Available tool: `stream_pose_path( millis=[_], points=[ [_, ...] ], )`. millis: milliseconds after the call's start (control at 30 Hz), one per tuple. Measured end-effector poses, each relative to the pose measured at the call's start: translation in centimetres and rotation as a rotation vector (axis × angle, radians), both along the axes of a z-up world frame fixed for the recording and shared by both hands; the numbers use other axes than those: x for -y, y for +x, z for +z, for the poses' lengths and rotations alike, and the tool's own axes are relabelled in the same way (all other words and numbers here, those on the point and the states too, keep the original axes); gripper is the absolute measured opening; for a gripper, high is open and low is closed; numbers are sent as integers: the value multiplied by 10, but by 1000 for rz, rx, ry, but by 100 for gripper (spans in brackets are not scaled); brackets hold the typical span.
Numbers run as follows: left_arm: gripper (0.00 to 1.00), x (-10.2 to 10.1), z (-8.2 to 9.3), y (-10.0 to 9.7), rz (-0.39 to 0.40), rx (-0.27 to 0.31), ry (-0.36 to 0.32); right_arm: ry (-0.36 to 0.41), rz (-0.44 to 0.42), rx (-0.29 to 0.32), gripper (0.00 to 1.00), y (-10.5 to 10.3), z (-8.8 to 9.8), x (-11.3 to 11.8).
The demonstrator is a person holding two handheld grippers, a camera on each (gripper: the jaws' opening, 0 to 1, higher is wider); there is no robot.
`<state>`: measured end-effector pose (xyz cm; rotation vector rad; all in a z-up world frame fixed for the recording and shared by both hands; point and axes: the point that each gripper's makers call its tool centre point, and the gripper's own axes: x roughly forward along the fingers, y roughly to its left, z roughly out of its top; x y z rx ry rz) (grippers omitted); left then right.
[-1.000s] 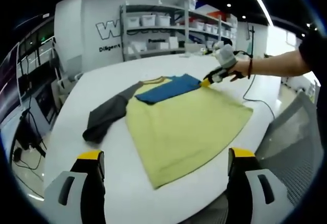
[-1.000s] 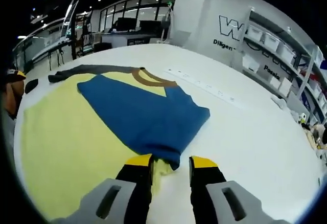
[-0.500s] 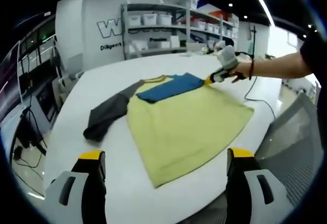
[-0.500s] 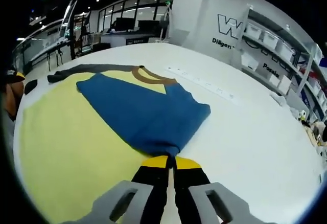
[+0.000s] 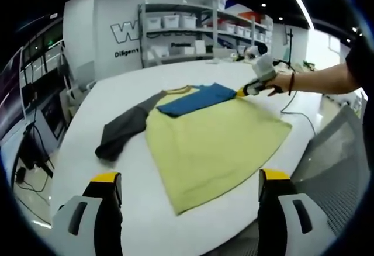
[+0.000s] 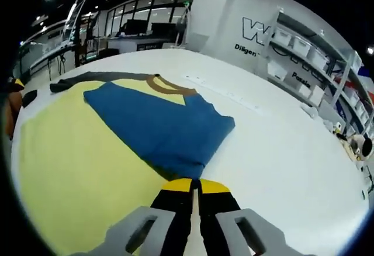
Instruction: Fold the garment on the visible template until the final outline fits inside the template.
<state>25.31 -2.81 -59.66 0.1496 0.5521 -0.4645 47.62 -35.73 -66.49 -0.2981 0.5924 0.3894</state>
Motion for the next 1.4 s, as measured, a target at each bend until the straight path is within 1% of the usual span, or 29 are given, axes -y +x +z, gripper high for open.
stream_pose_path(
  millis=[33,133,233,367,533,667,867,1033,1267,1400],
  points=[
    [92,0,0,0,1,-1,0,-23,21,-7,0,-2,-3,-1],
    [92,0,-1,-1,-2,-5,5,-42,42,-6,0,-7,-8,-5],
    [92,-1,0,0,-1,-1,5,-26,32,-6,0,-6,-6,-3],
    [92,-1,1,0,2,3,-2,-49,46,-8,0,-6,-6,-3],
    [91,-1,1,0,4,5,-4,-31,30,-15,0,-6,-6,-3],
    [91,-3,0,0,7,5,4,-34,30,-19,0,-5,-4,-2],
    [92,-1,2,0,2,11,-3,-42,24,-32,0,-1,-3,7],
    [93,0,2,0,0,13,-6,-43,15,-61,0,0,-6,15],
    [93,-2,2,1,7,12,-6,-65,21,-78,0,4,-6,25],
    [93,-1,2,1,7,8,-5,-80,11,-81,0,5,-6,35]
  ],
)
